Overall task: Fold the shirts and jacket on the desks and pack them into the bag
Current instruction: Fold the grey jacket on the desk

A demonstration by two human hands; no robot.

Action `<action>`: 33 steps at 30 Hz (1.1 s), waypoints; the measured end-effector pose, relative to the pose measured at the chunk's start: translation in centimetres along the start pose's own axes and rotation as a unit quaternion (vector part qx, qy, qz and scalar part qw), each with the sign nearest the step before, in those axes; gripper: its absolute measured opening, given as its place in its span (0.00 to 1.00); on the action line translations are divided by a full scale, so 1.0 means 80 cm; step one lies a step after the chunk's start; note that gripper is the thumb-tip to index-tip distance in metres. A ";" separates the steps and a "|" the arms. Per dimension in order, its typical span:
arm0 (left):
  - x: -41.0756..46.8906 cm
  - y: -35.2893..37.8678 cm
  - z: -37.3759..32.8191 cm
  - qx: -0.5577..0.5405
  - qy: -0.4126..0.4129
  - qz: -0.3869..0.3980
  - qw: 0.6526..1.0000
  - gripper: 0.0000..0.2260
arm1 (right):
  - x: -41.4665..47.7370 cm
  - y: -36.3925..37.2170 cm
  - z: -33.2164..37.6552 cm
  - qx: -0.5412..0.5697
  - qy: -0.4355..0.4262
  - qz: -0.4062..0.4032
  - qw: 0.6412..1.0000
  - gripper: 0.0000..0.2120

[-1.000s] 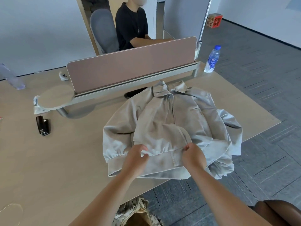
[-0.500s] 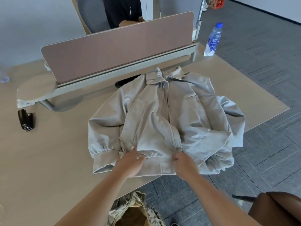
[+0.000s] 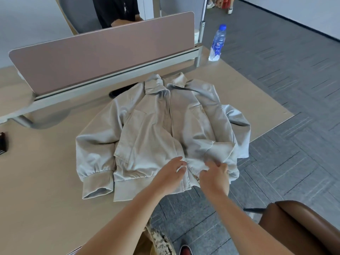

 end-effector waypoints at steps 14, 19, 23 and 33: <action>0.013 -0.011 -0.012 -0.052 -0.092 0.005 0.994 0.20 | 0.000 -0.037 0.040 0.331 0.013 0.064 0.941 0.16; -0.013 -0.058 -0.050 -0.303 -0.110 0.009 0.947 0.13 | -0.026 -0.075 0.110 0.473 -0.010 0.067 0.878 0.15; -0.030 -0.091 -0.069 -0.397 -0.047 0.003 0.917 0.11 | -0.059 -0.086 0.135 0.479 -0.026 0.068 0.875 0.18; -0.082 -0.073 0.009 -0.086 -0.138 0.020 0.987 0.24 | -0.111 0.006 0.061 0.179 0.070 0.206 0.960 0.15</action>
Point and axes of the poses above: each hand's wrist, its own x-axis towards the middle knuckle, its own y-axis out of the palm, z = x × y, the point moved 8 cm from there along x, towards the middle knuckle, and after that the axes turned 11 degrees about x, right-handed, at the moved point
